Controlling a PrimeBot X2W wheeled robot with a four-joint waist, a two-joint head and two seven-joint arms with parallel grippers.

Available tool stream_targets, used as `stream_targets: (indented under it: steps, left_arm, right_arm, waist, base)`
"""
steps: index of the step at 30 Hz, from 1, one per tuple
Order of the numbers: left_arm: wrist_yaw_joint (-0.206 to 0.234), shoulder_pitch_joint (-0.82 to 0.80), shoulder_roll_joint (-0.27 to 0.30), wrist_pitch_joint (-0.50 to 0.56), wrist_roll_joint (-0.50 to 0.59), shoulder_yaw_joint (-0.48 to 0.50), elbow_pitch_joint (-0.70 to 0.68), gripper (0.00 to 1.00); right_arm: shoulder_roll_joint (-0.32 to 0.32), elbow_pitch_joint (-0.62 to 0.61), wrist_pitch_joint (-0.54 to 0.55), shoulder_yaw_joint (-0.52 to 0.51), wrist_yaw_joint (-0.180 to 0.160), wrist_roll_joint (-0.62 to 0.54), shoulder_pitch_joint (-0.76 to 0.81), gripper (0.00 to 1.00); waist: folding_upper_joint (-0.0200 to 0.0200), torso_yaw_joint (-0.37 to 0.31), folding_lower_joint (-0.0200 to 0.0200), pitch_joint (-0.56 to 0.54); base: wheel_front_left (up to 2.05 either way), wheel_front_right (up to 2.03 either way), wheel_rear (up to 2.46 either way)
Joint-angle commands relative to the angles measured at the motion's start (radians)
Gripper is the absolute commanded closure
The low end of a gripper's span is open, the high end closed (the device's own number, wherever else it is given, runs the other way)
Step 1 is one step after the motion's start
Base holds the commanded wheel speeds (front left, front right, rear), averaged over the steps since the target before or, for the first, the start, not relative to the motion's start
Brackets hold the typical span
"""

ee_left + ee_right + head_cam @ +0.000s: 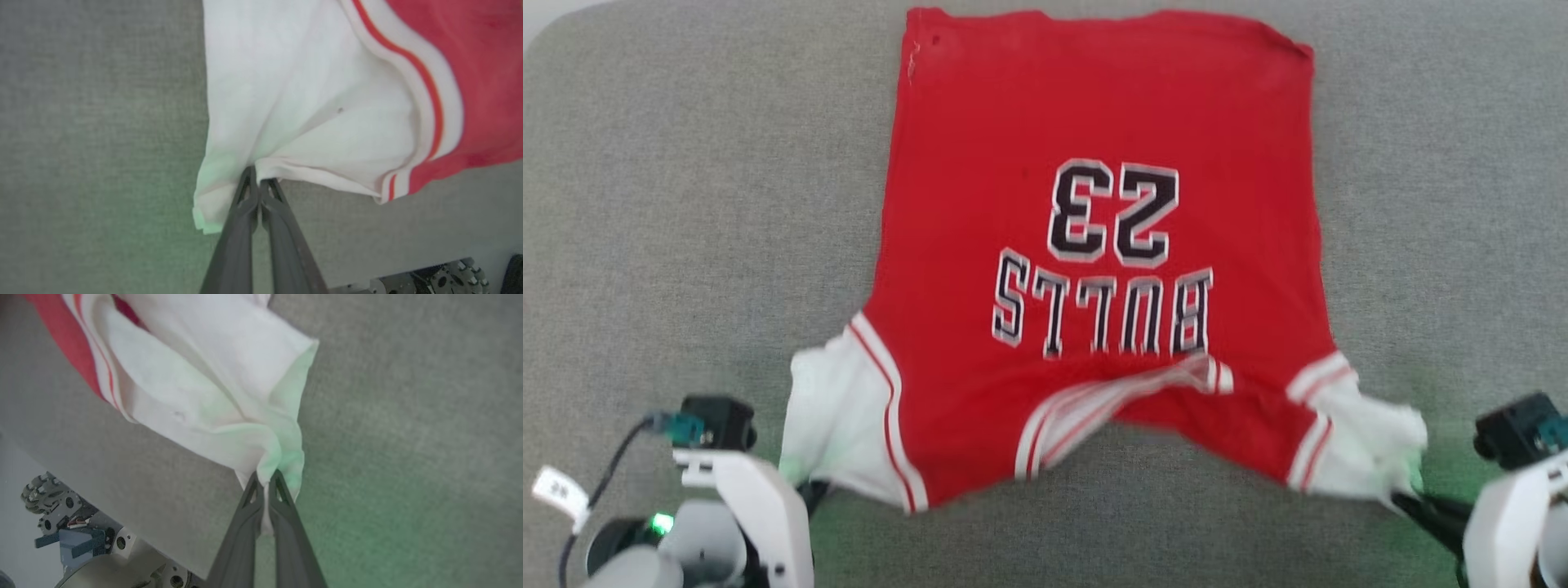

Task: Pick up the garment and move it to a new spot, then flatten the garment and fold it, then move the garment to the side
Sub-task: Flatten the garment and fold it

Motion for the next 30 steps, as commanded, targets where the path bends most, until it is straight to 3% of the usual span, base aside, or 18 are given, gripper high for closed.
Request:
stream_targets:
  steps: [1,5,11,12,13,14,15,20,24,30]
  left_arm:
    - [0.016,0.043,0.01,0.018,-0.004,-0.012,-0.005,1.0]
    - [0.051,0.101,0.001,0.008,-0.023,-0.013,-0.059,1.0]
    - [0.041,0.097,-0.054,-0.021,-0.02,-0.032,-0.061,1.0]
    - [0.035,0.091,-0.066,-0.023,-0.019,-0.037,-0.058,1.0]
    - [0.03,0.084,-0.069,-0.024,-0.013,-0.043,-0.054,1.0]
    - [0.025,0.075,-0.075,-0.029,-0.01,-0.044,-0.051,1.0]
    - [0.021,0.066,-0.082,-0.04,-0.007,-0.042,-0.049,1.0]
    - [-0.002,0.028,-0.109,-0.076,0.016,-0.044,-0.04,1.0]
    - [-0.021,-0.005,-0.133,-0.104,0.04,-0.049,-0.034,1.0]
    - [-0.051,-0.053,-0.177,-0.127,0.055,-0.067,-0.011,1.0]
  right_arm:
    - [-0.007,-0.002,0.02,-0.006,-0.001,0.003,0.035,1.0]
    - [0.011,-0.011,0.046,-0.04,-0.001,0.002,0.1,1.0]
    - [0.083,0.078,0.028,-0.033,-0.003,-0.063,0.097,0.98]
    - [0.087,0.088,0.035,-0.03,-0.003,-0.072,0.088,0.89]
    - [0.097,0.086,0.031,-0.037,-0.003,-0.076,0.072,0.58]
    - [0.109,0.073,0.025,-0.053,-0.004,-0.081,0.054,0.06]
    - [0.114,0.059,0.029,-0.07,-0.004,-0.081,0.038,0.0]
    - [0.112,-0.064,0.085,-0.17,-0.003,-0.084,-0.02,0.0]
    - [0.148,-0.135,0.095,-0.253,-0.001,-0.123,-0.131,0.0]
    - [0.211,-0.06,0.057,-0.313,-0.001,-0.245,-0.374,0.0]
  waist:
    - [-0.0001,0.0,0.0,0.003]
    - [-0.0001,0.005,0.0,0.016]
    - [-0.0001,0.023,0.0,0.033]
    - [-0.0001,0.027,0.0,0.035]
    - [-0.0001,0.031,0.0,0.036]
    - [-0.0001,0.035,0.0,0.037]
    - [-0.0001,0.039,0.0,0.038]
    - [-0.0001,0.062,0.0,0.049]
    - [-0.0001,0.084,0.0,0.067]
    - [-0.0001,0.131,0.0,0.1]
  base:
    - [0.0,0.0,0.0]
    - [0.0,0.0,0.0]
    - [0.0,0.0,0.0]
    - [0.0,0.0,0.0]
    - [0.0,0.0,0.0]
    - [0.0,0.0,0.0]
    - [0.0,0.0,0.0]
    - [0.0,0.0,0.0]
    - [0.0,0.0,0.0]
    - [0.0,0.0,0.0]
